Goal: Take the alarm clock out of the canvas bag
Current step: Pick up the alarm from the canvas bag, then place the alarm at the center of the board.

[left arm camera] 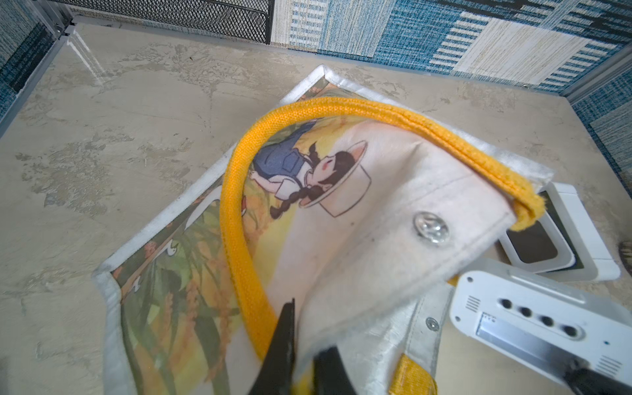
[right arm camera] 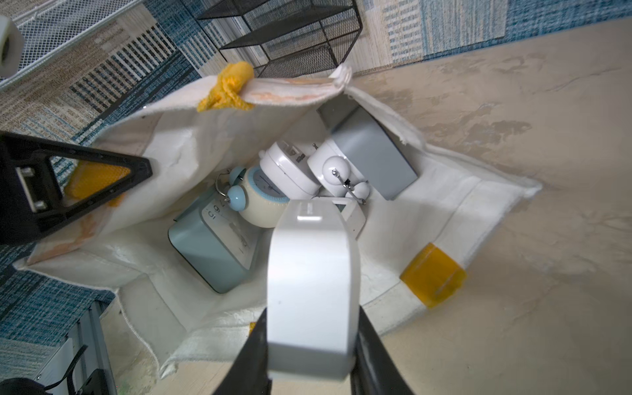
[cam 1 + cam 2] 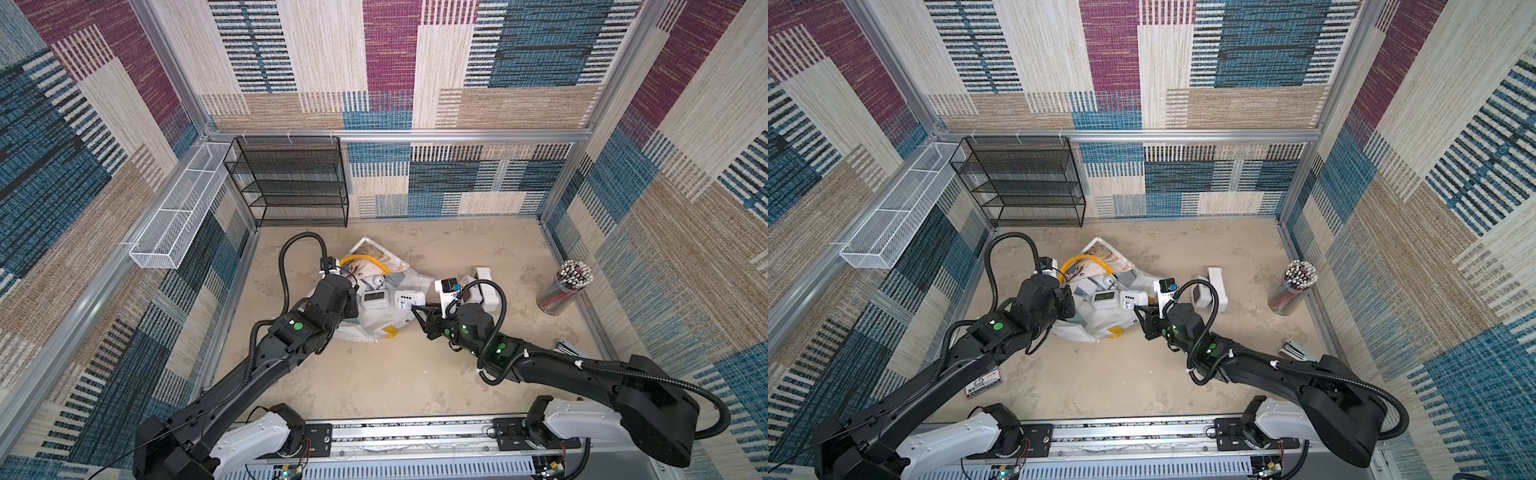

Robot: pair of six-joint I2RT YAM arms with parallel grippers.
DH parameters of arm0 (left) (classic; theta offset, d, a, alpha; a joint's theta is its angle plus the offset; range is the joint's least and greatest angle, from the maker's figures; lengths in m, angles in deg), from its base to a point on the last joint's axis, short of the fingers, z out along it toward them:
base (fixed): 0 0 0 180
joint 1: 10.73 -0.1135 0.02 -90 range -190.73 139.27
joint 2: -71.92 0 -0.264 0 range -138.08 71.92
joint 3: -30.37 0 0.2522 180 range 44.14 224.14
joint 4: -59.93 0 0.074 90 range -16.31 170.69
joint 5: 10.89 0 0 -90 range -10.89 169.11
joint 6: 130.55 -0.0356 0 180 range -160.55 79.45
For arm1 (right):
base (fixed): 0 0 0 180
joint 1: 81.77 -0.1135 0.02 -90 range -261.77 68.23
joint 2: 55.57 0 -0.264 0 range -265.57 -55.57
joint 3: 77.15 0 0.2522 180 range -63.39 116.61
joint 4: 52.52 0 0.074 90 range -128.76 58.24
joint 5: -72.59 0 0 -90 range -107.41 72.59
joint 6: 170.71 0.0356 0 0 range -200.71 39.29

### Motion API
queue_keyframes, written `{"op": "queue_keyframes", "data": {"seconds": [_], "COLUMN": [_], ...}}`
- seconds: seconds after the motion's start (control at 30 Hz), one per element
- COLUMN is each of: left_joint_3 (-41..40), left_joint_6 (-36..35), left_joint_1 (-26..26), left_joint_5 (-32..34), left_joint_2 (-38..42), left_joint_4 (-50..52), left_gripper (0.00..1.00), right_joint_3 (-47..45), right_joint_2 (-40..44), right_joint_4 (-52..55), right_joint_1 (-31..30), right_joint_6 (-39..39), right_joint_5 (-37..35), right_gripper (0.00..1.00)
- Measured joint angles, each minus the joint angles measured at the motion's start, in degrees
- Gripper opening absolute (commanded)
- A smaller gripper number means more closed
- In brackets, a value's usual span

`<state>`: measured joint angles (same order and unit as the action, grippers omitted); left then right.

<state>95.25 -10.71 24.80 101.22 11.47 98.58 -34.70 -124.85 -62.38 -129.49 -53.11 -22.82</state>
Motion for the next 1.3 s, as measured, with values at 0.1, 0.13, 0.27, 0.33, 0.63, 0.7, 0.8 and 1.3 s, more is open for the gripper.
{"op": "queue_keyframes", "data": {"seconds": [0.1,0.13,0.27,0.33,0.63,0.7,0.8,1.3], "left_joint_3": [-0.02,-0.09,-0.31,-0.31,-0.31,-0.31,-0.31,-0.39], "left_joint_6": [0.0,0.0,0.02,0.02,0.04,0.07,0.07,0.09], "left_joint_1": [0.0,0.0,0.0,0.09,0.09,0.09,0.09,0.09], "left_joint_5": [0.0,0.0,0.0,0.02,0.0,0.0,0.0,0.02], "left_joint_2": [0.04,0.09,0.13,0.13,0.13,0.13,0.13,0.44], "left_joint_4": [0.0,-0.02,-0.02,-0.02,-0.02,-0.02,-0.02,0.0], "left_gripper": [0.0,0.0,0.0,0.0,0.0,0.0,0.0,0.0], "right_joint_3": [-1.46,-2.12,-3.98,-4.15,-4.63,-4.63,-4.35,-0.39], "right_joint_2": [2.73,3.8,7.23,8.13,9.73,9.29,7.93,-2.47], "right_joint_4": [-0.04,-0.07,0.55,1.97,7.72,8.55,10.36,13.14], "right_joint_1": [0.48,0.63,2.27,3.61,7.17,8.2,9.66,13.46], "right_joint_6": [-0.46,-0.55,-0.66,-0.63,0.04,0.57,0.87,1.03], "right_joint_5": [-1.99,-2.69,-4.96,-5.79,-9.66,-10.25,-10.27,-11.54], "right_gripper": [0.25,0.25,0.25,0.25,0.26,0.27,0.27,0.27]}}
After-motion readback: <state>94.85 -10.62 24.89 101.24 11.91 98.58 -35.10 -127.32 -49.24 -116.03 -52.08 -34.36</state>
